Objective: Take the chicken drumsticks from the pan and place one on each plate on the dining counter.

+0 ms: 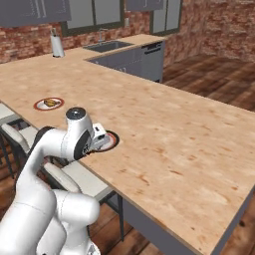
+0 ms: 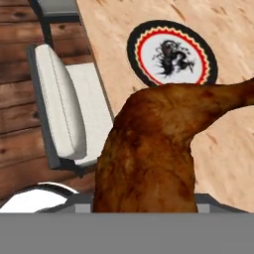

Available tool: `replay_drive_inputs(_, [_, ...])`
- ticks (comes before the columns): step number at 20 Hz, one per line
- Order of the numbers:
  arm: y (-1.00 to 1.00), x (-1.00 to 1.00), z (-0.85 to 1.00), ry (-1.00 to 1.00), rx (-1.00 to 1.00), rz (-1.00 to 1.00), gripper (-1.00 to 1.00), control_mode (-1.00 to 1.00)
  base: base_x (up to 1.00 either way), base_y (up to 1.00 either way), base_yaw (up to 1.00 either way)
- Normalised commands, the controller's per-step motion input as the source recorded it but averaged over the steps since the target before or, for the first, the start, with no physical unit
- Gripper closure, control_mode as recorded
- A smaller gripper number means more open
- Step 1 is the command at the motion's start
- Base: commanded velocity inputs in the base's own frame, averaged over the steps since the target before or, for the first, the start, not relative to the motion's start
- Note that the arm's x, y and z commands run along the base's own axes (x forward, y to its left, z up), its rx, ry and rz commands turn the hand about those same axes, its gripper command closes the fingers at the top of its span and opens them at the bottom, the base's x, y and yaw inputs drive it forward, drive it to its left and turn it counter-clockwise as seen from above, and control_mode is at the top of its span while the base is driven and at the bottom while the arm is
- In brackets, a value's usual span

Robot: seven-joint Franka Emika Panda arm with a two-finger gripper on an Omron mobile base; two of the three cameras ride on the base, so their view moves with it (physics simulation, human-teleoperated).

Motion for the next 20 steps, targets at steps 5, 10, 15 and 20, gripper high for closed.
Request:
replay_drive_inputs(5, [0.41,1.00,0.00,0.00,0.00,0.00,1.00,-1.00,0.00,0.00,0.00])
replay_drive_inputs(10, [0.06,0.92,-0.03,0.00,0.00,0.00,1.00,-1.00,0.00,0.00,0.00])
replay_drive_inputs(15, [0.00,0.76,-0.27,0.00,0.00,0.00,1.00,-1.00,0.00,0.00,0.00])
replay_drive_inputs(20, [0.11,0.48,-0.51,0.08,0.00,0.00,1.00,-1.00,0.00,0.00,0.00])
